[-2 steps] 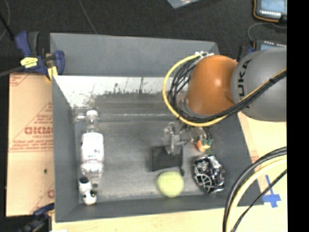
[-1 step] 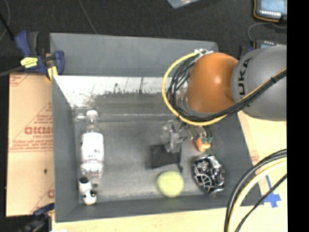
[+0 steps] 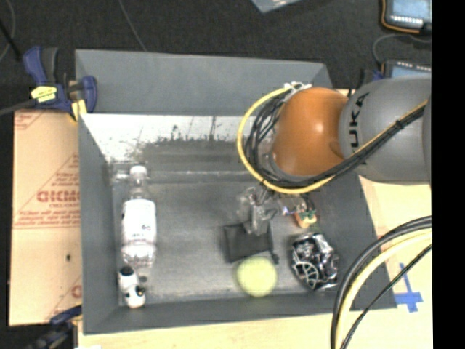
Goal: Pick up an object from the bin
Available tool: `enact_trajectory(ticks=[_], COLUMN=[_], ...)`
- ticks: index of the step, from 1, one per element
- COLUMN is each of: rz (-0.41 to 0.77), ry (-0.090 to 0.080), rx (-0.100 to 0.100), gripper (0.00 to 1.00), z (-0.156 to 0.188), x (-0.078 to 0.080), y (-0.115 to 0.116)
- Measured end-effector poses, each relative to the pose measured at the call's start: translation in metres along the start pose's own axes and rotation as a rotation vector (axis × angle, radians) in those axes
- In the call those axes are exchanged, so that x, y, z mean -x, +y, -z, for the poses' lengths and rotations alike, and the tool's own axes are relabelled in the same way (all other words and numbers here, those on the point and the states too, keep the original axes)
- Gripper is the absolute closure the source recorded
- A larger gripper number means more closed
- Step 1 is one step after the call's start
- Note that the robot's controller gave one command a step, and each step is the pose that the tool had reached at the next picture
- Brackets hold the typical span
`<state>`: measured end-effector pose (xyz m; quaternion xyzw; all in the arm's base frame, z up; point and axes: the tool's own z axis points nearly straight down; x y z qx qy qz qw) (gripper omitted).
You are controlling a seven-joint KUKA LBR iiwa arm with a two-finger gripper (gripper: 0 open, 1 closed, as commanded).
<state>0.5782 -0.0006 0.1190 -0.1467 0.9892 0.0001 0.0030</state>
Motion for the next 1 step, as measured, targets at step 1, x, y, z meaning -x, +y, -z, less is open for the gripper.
enact_trajectory(ticks=[1], rz=[-0.126], ry=[-0.013], rx=[-0.003], gripper=[1.00], z=[0.1283], x=[-0.0041], y=[0.0020])
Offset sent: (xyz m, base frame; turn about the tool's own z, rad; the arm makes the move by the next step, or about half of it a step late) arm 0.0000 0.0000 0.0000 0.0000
